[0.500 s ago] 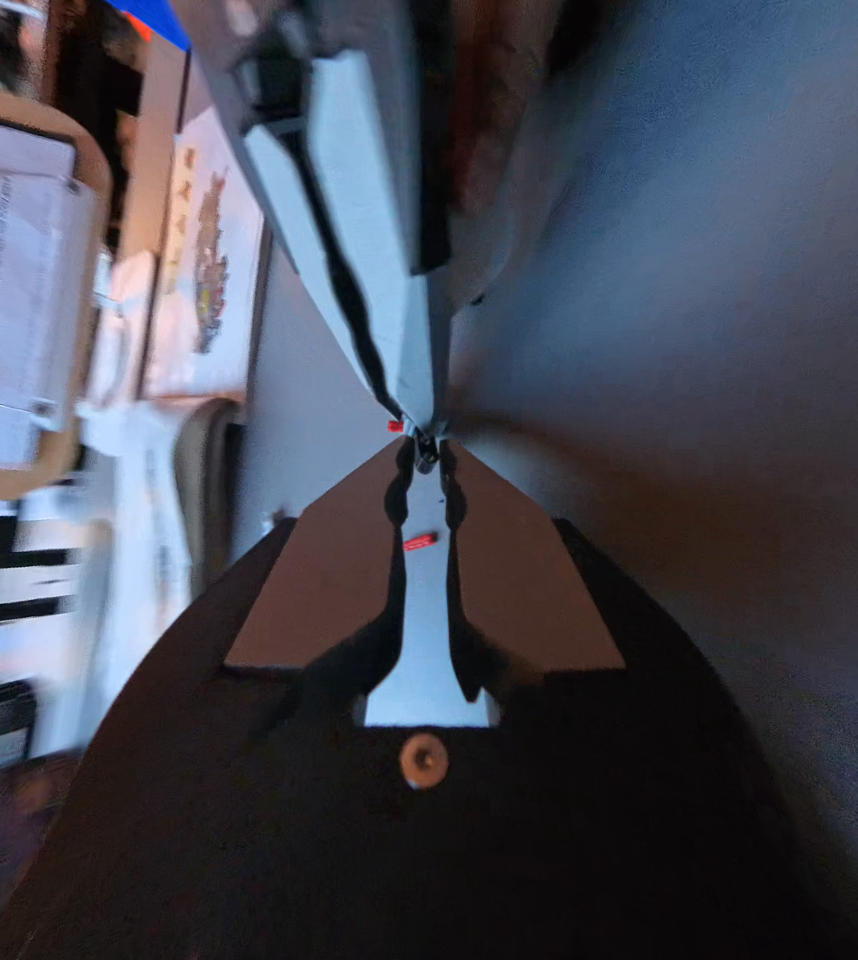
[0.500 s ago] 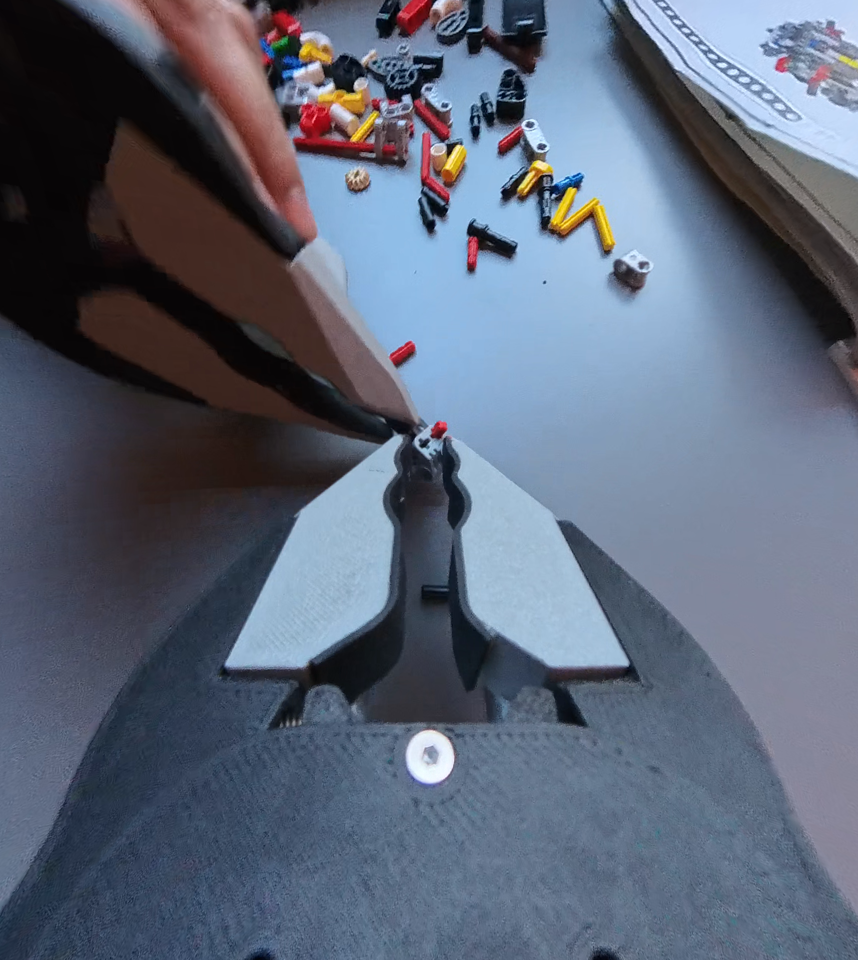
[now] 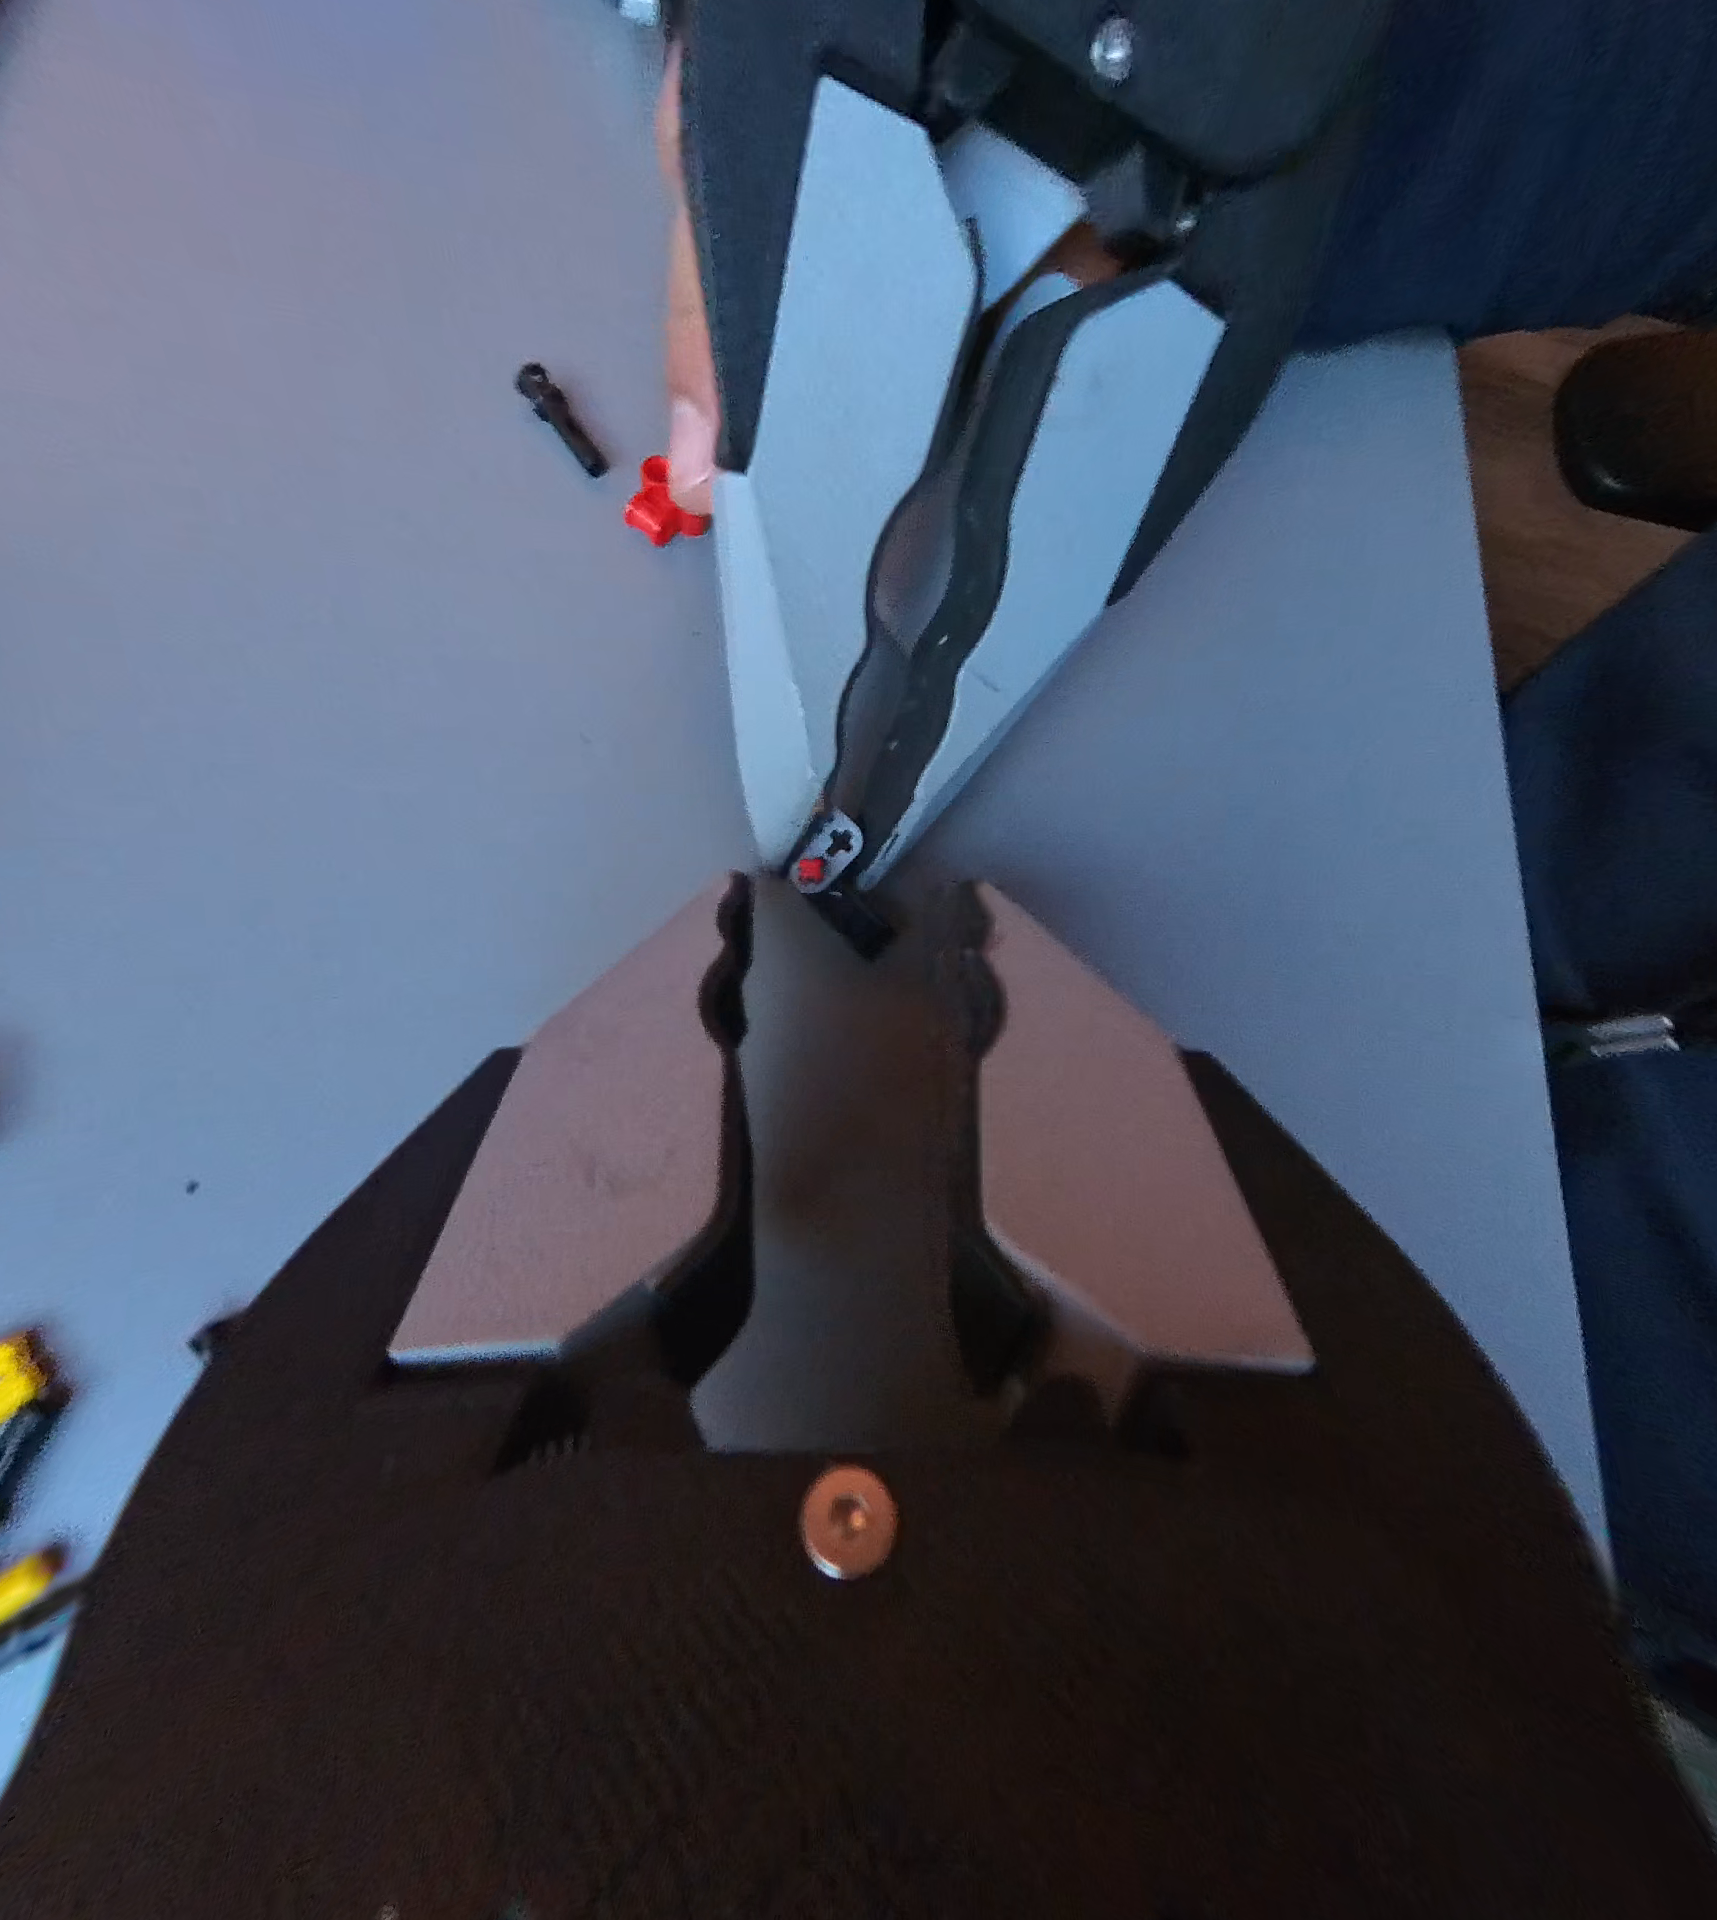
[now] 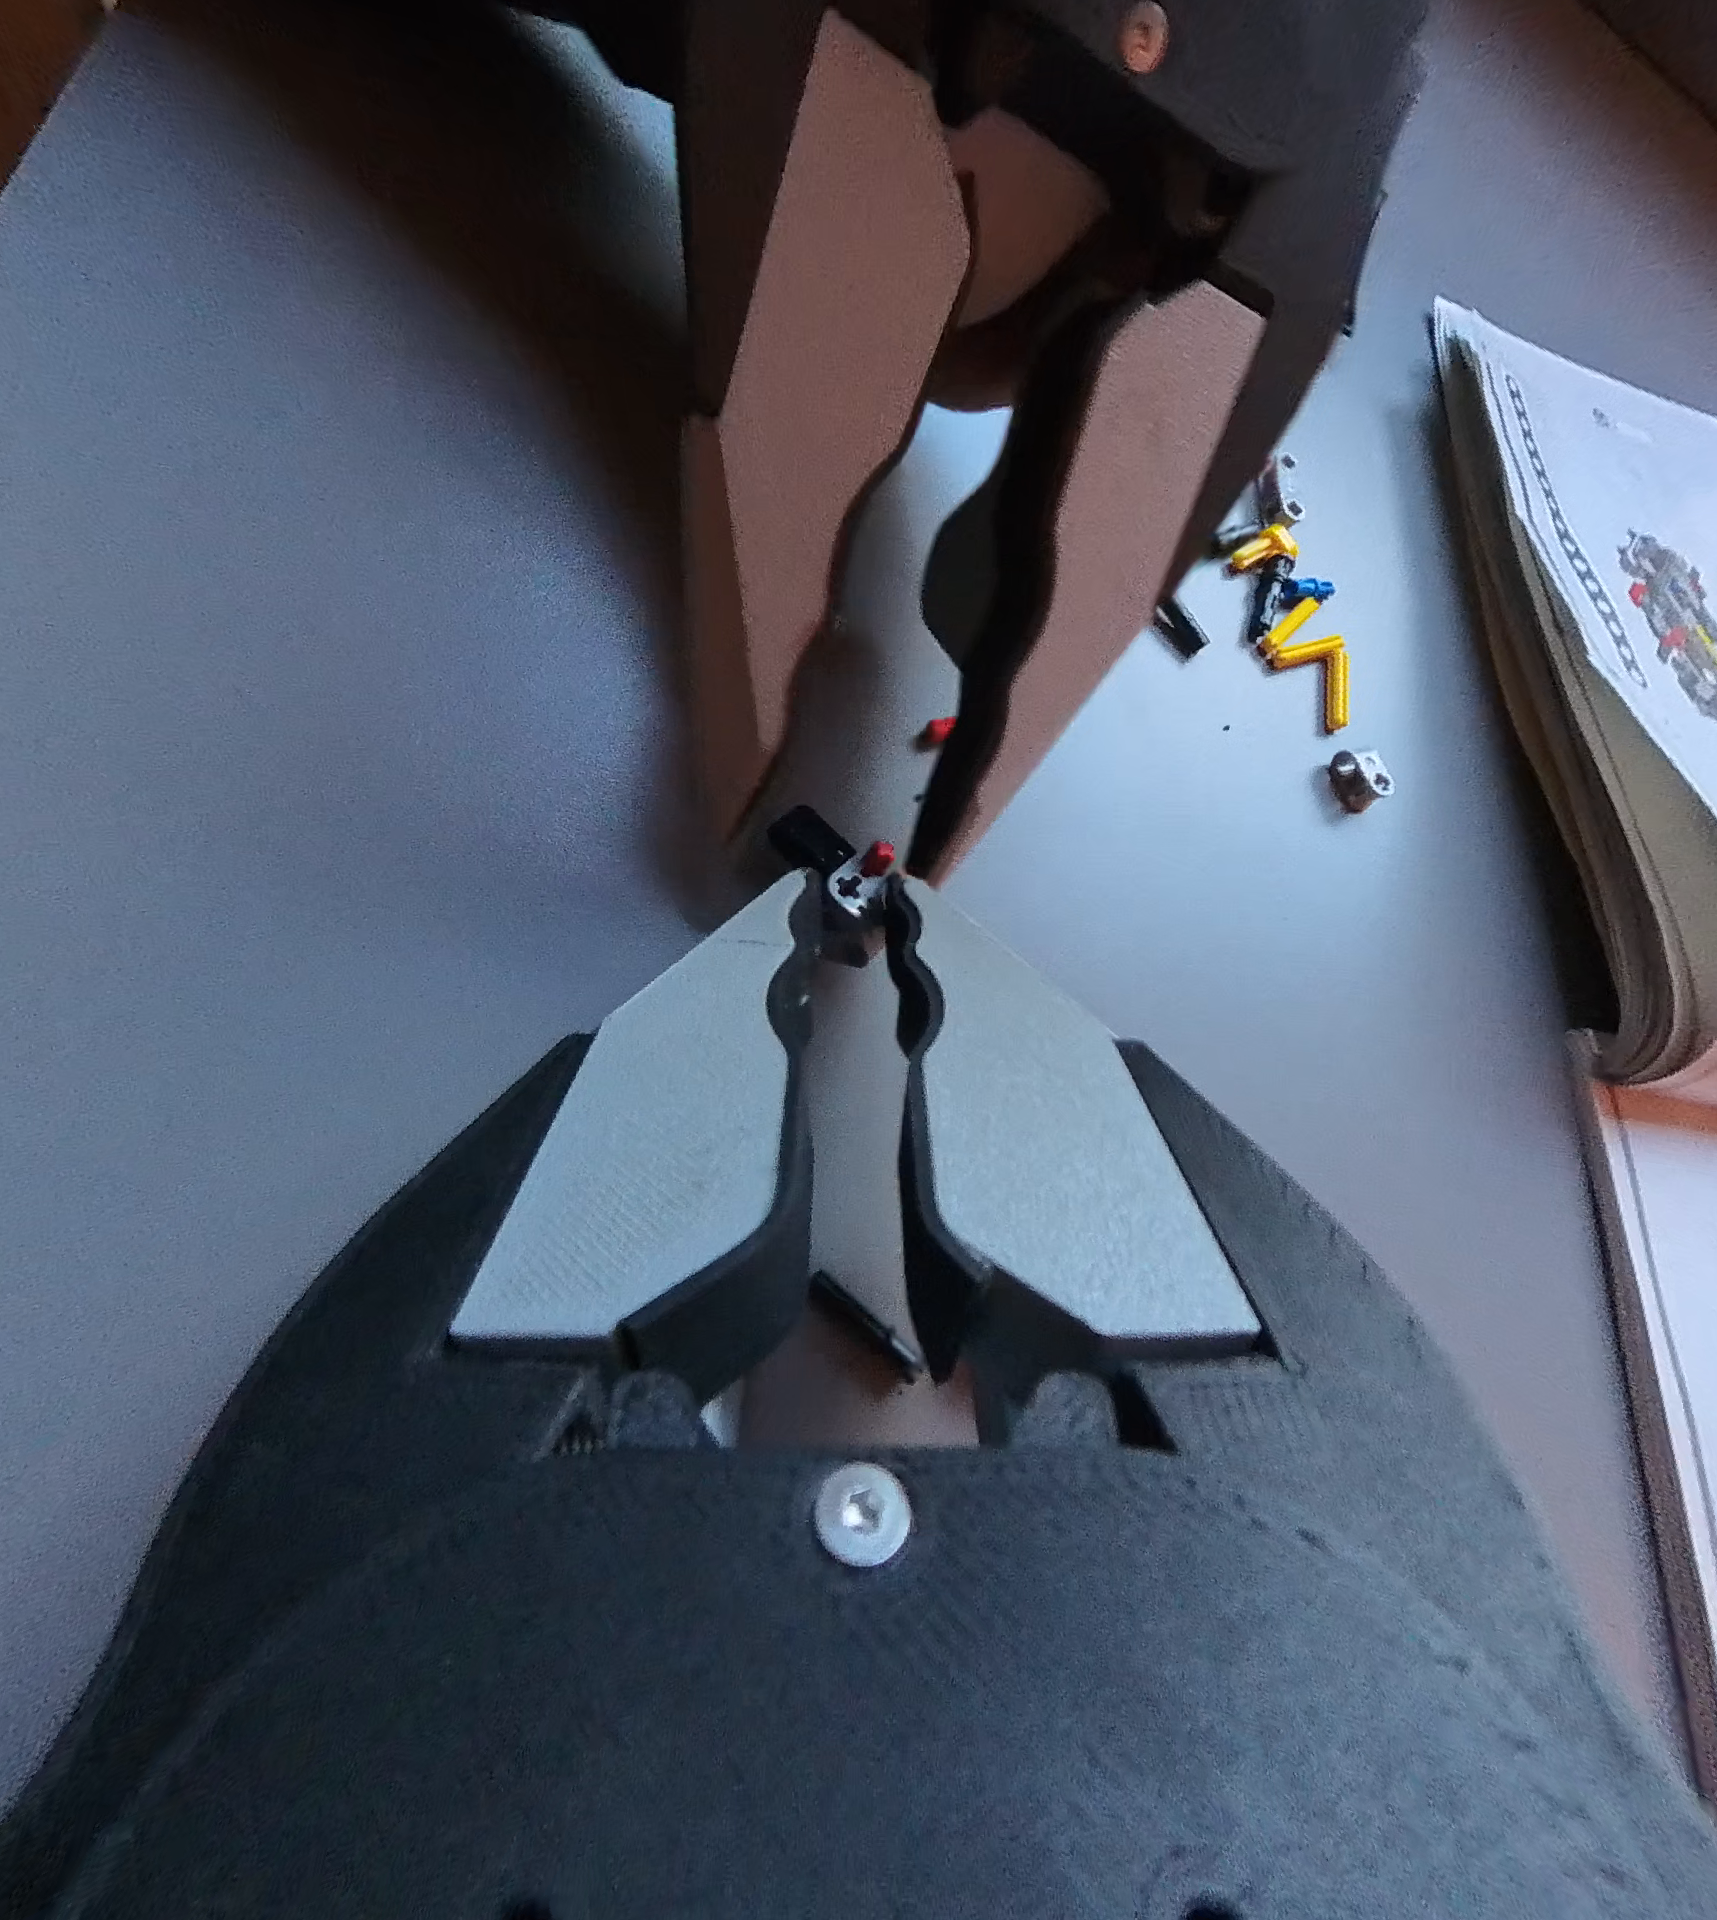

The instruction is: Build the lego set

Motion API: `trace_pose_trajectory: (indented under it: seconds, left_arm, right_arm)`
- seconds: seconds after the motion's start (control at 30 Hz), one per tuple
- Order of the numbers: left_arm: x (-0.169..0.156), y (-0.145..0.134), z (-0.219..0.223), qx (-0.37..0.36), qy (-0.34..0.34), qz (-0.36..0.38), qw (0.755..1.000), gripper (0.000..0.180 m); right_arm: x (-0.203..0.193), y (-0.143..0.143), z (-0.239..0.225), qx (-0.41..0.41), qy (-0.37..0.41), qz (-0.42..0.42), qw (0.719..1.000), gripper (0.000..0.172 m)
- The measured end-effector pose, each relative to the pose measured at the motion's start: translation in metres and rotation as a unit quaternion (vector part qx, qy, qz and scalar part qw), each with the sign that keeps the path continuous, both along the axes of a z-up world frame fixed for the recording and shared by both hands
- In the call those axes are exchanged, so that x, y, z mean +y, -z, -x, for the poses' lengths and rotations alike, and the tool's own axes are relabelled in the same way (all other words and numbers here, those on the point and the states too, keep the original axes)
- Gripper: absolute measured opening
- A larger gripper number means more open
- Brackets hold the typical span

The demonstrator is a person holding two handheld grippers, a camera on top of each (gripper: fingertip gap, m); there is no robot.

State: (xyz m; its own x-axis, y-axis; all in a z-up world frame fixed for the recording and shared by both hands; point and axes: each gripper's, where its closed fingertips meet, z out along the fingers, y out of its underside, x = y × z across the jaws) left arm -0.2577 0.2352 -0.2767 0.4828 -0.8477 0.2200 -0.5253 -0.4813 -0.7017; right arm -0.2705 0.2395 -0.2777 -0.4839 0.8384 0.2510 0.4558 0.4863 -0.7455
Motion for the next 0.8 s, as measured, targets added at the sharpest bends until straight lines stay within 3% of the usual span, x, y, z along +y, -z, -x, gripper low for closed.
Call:
trace_pose_trajectory:
  seconds: [0.07, 0.17, 0.27, 0.43, 0.63, 0.8]
  left_arm:
    - [-0.003, 0.001, 0.000, 0.009, 0.050, -0.020, 0.999, 0.051]
    - [-0.008, 0.006, 0.003, 0.034, 0.126, -0.063, 0.989, 0.050]
    - [-0.001, 0.006, 0.000, 0.042, 0.157, -0.094, 0.982, 0.044]
    - [-0.005, 0.007, -0.016, 0.018, 0.229, -0.088, 0.969, 0.044]
    - [-0.005, 0.008, -0.018, 0.015, 0.231, -0.075, 0.970, 0.034]
    - [0.001, 0.008, -0.019, 0.018, 0.190, -0.069, 0.979, 0.024]
  right_arm:
    - [-0.001, 0.000, -0.001, 0.004, -0.011, -0.008, 1.000, 0.008]
    - [-0.001, 0.000, -0.005, 0.011, -0.033, -0.022, 0.999, 0.008]
    - [-0.002, 0.001, -0.009, 0.020, -0.056, -0.037, 0.998, 0.008]
    - [-0.007, 0.001, -0.015, 0.028, -0.098, -0.045, 0.994, 0.008]
    - [-0.010, 0.001, -0.019, 0.032, -0.116, -0.049, 0.992, 0.008]
    - [-0.003, -0.004, -0.022, 0.019, -0.088, -0.021, 0.996, 0.009]
